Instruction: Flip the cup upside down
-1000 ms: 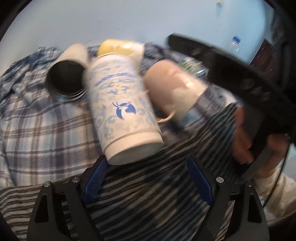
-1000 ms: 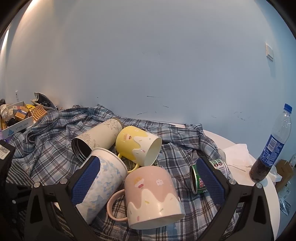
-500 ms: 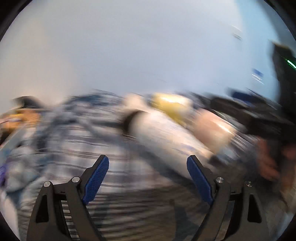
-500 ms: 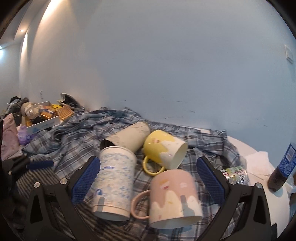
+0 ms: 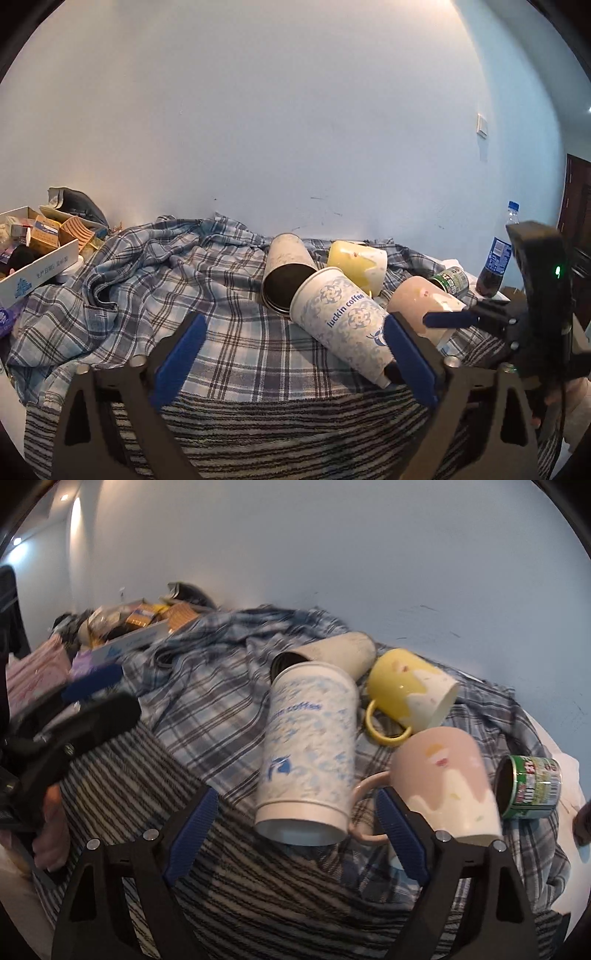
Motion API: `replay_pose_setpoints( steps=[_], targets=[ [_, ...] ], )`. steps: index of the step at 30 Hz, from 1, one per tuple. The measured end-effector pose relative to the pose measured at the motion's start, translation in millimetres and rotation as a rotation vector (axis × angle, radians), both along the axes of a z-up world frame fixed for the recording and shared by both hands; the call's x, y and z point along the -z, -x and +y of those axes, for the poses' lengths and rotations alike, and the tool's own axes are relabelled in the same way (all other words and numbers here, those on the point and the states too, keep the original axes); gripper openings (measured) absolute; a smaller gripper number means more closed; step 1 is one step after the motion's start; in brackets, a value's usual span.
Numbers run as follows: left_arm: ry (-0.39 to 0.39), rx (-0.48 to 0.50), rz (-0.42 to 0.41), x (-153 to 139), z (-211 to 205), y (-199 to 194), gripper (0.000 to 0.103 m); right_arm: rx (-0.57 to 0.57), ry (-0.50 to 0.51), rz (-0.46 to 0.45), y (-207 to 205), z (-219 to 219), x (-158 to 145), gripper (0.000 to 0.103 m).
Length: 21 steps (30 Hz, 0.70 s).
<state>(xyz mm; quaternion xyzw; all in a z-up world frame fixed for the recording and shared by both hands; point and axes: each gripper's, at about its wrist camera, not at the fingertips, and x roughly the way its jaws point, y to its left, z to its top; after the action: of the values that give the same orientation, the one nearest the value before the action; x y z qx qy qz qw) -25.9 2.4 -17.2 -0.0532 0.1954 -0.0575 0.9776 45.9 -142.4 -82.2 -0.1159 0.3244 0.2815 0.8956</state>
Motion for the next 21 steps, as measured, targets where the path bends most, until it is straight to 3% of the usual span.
replay_pose_setpoints(
  steps=[3,6,12,21],
  targets=[
    [-0.032,-0.048,-0.037,-1.7,-2.1,5.4,0.103,0.002,0.02,0.015,-2.5,5.5,4.9,0.085],
    [-0.003,-0.051,-0.067,-2.9,4.3,10.4,0.103,0.016,0.055,0.041,-6.7,9.9,10.4,0.078],
    [0.019,-0.05,-0.033,-1.3,9.3,3.8,0.103,0.043,0.12,0.117,-18.4,12.9,24.8,0.064],
    [0.034,-0.059,-0.03,0.0,11.5,2.9,0.103,0.029,0.078,-0.015,1.6,2.8,0.1,0.063]
  ],
)
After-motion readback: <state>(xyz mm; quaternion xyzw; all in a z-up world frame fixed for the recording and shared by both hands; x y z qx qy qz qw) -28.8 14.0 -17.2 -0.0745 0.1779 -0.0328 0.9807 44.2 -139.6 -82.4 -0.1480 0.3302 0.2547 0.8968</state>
